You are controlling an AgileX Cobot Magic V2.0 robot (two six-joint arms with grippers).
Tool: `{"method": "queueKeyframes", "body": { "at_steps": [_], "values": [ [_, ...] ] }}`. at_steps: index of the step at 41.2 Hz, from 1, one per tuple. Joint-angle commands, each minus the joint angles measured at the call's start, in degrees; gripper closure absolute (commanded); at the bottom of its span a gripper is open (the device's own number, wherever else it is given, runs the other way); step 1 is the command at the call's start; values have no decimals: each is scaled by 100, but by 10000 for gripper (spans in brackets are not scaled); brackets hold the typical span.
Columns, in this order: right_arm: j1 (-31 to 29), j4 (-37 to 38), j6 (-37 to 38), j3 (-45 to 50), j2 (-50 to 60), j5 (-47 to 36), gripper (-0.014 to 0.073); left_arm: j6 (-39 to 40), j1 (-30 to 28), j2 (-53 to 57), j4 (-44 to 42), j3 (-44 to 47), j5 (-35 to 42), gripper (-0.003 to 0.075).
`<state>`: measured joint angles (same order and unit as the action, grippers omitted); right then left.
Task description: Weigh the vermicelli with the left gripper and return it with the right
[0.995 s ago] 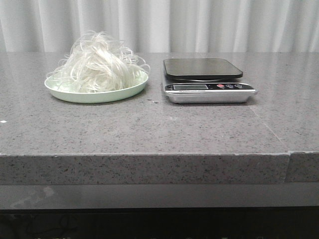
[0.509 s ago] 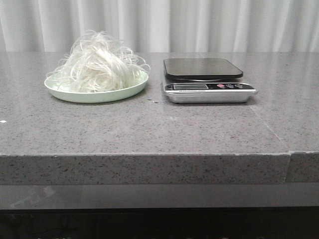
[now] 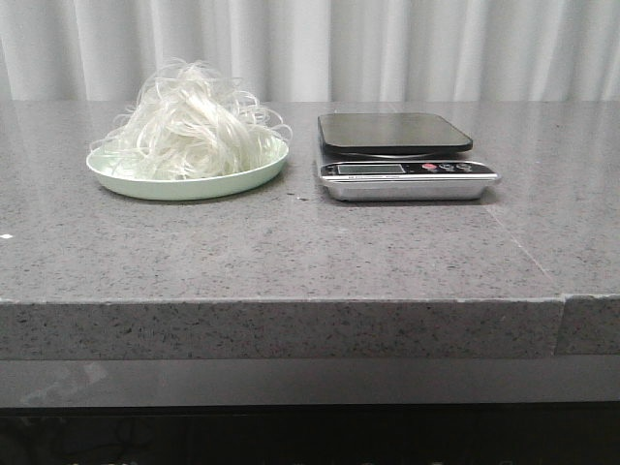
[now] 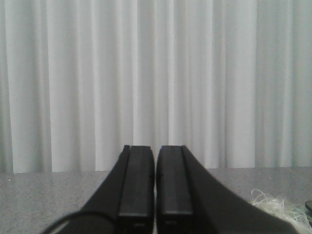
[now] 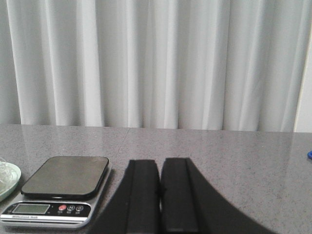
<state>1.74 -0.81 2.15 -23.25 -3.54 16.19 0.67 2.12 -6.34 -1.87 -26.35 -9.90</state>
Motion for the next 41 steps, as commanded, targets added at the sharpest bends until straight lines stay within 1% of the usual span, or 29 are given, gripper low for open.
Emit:
{"method": "queueKeyframes", "body": {
  "at_steps": [1,9,14,22,29,35,41],
  "values": [
    [-27,118,-20,-634,-433,-87,432,42,4,-534,10,-769,-80,578],
    [-27,124,-20,-1616,-1348,520,432,42,4,-1512,50,-1966,-979,578],
    [-27,124,-20,-2025,-1963,895,432,42,4,-2002,59,-2357,-1370,578],
    [-27,124,-20,-2111,-2828,1038,432,42,4,-2643,59,-2352,-1757,578],
    [-27,124,-20,-2111,-3431,1166,432,42,4,-3091,59,-2213,-1770,578],
    [-27,124,-20,-2111,-3837,1166,432,42,4,-3393,59,-2088,-1939,578],
    [-27,124,-20,-2111,-4134,1198,432,42,4,-3726,59,-1989,-1858,578]
  ]
}}
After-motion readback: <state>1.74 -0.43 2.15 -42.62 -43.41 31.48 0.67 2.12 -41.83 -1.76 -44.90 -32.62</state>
